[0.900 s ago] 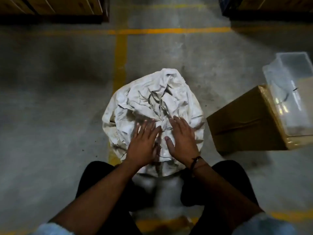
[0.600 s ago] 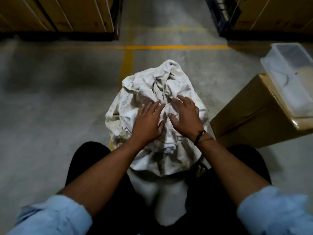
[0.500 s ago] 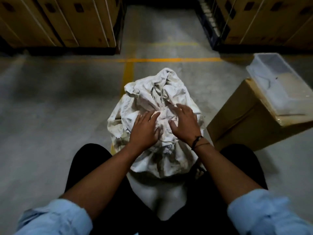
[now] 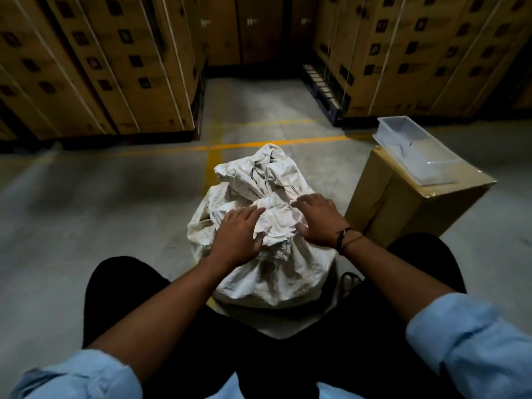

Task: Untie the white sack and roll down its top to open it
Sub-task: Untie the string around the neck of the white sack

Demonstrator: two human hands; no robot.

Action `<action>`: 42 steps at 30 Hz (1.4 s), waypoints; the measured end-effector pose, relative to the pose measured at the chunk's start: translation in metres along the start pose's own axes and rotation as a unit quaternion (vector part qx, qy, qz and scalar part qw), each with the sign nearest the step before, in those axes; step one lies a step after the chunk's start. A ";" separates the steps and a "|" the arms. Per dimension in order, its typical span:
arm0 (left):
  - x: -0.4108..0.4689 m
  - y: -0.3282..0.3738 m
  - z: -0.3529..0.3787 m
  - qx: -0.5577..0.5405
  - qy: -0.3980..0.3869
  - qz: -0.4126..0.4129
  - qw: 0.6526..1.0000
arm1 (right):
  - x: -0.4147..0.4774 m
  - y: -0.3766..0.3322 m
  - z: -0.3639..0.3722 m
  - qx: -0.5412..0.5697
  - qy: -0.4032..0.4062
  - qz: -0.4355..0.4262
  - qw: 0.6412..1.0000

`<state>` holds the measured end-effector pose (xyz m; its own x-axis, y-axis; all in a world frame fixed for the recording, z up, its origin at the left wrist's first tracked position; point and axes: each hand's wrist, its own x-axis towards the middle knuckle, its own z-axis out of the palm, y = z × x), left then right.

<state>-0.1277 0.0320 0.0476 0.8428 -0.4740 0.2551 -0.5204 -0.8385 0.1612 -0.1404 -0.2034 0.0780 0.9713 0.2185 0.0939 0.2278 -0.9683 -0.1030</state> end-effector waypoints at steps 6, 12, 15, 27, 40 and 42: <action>0.026 -0.035 0.039 0.033 -0.094 0.033 0.995 | 0.047 0.005 0.042 -0.131 -0.093 -0.151 0.975; 0.085 -0.073 0.047 -0.122 -0.189 -0.069 0.972 | 0.081 0.007 0.098 -0.190 -0.167 -0.216 0.943; 0.119 -0.095 0.050 -0.183 -0.217 -0.106 0.953 | 0.103 0.002 0.119 -0.172 -0.143 -0.238 0.945; 0.163 -0.108 0.043 -0.216 -0.016 -0.128 0.968 | 0.205 0.029 0.081 -0.069 0.074 -0.154 0.983; 0.161 -0.075 0.079 -0.045 -0.113 0.129 0.984 | 0.232 0.029 0.068 -0.044 0.110 -0.039 0.992; 0.162 -0.080 0.084 -0.026 -0.103 0.119 0.987 | 0.225 0.025 0.062 -0.038 0.134 -0.047 0.989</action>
<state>0.0619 0.0001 -0.0044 0.7035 -0.7046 0.0929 -0.7085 -0.6848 0.1707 0.0884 -0.1709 0.0351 0.8905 0.2783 0.3599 0.3013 -0.9535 -0.0081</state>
